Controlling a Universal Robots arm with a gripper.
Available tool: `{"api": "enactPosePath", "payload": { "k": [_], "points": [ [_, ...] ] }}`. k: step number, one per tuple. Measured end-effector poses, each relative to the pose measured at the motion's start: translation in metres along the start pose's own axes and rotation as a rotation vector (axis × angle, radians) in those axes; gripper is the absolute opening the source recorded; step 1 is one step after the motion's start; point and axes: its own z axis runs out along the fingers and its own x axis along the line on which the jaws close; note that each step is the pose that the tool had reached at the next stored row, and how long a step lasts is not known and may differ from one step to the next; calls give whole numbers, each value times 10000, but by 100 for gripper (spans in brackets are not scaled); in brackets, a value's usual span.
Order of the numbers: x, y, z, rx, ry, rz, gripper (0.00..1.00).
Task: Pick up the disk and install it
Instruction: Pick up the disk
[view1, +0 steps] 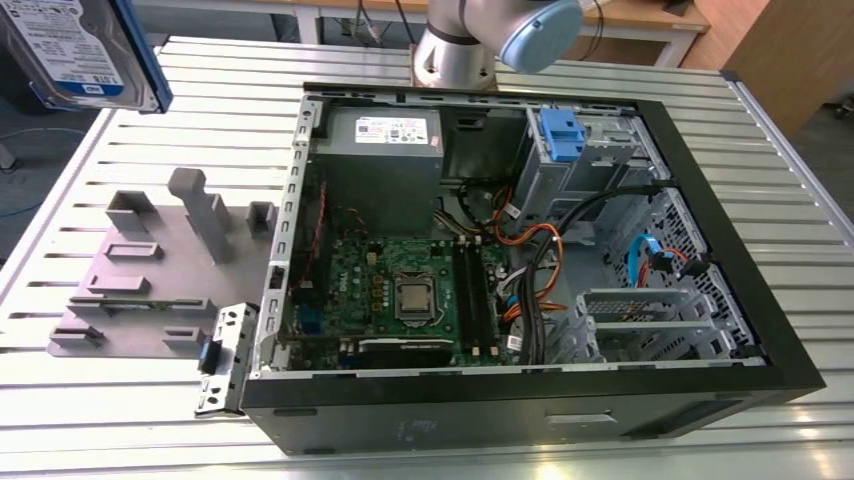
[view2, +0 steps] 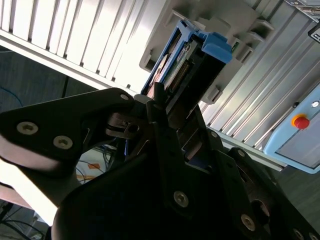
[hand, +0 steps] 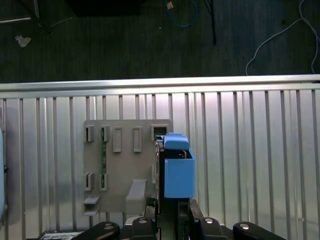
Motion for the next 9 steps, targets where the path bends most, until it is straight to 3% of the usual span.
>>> {"api": "enactPosePath", "payload": {
  "k": [5, 9],
  "points": [
    [-3, -55, -1, -1, 1, -1, 35],
    [-3, -57, -1, 0, 0, 0, 35]
  ]
}}
